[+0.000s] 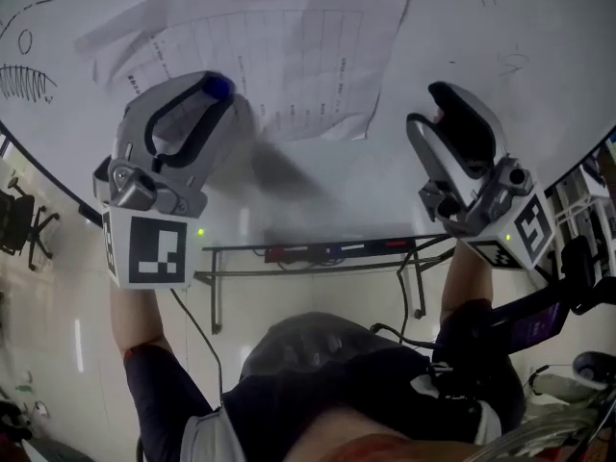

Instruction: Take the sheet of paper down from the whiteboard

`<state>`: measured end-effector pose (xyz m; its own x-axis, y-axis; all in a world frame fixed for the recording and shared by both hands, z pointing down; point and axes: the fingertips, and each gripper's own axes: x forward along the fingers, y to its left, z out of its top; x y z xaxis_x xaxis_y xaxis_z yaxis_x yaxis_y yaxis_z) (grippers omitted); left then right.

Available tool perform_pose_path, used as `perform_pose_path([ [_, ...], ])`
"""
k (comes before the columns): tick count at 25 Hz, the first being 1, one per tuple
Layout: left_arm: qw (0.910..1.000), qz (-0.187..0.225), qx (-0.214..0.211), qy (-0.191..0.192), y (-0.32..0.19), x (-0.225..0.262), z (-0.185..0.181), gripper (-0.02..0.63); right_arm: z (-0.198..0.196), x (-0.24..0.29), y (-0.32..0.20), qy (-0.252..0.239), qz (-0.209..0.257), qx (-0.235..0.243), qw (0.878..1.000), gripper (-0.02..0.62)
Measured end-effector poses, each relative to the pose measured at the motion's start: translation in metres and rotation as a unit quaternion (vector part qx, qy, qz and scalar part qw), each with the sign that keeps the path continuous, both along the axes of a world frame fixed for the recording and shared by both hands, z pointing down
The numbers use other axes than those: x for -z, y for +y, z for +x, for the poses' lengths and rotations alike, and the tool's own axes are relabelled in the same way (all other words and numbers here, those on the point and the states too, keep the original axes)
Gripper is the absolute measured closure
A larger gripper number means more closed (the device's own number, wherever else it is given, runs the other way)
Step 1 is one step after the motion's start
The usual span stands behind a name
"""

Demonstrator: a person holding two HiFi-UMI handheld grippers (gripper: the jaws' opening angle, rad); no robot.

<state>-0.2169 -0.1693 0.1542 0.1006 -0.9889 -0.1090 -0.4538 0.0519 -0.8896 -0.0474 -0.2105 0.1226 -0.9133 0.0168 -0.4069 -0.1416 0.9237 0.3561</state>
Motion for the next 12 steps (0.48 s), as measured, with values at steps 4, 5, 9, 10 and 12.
perform_pose_path([
  [4,0.9987,0.008,-0.05,-0.007,0.0,0.001,0.005,0.479,0.004,0.047,-0.005,0.001,0.052,-0.106,0.993,0.428],
  [5,0.9984,0.009,-0.054,-0.009,0.0,-0.001,0.004,0.479,-0.004,0.053,-0.005,0.015,0.063,-0.121,0.99,0.429],
  [9,0.9979,0.022,-0.052,-0.031,0.001,-0.008,-0.003,0.48,-0.045,0.055,-0.011,0.09,0.088,-0.157,0.98,0.419],
  [10,0.9978,0.027,-0.051,-0.033,0.001,-0.009,-0.004,0.48,-0.051,0.054,-0.013,0.1,0.088,-0.167,0.977,0.409],
  [12,0.9973,0.037,-0.051,-0.038,0.002,-0.01,-0.005,0.48,-0.054,0.053,-0.018,0.101,0.082,-0.185,0.974,0.405],
])
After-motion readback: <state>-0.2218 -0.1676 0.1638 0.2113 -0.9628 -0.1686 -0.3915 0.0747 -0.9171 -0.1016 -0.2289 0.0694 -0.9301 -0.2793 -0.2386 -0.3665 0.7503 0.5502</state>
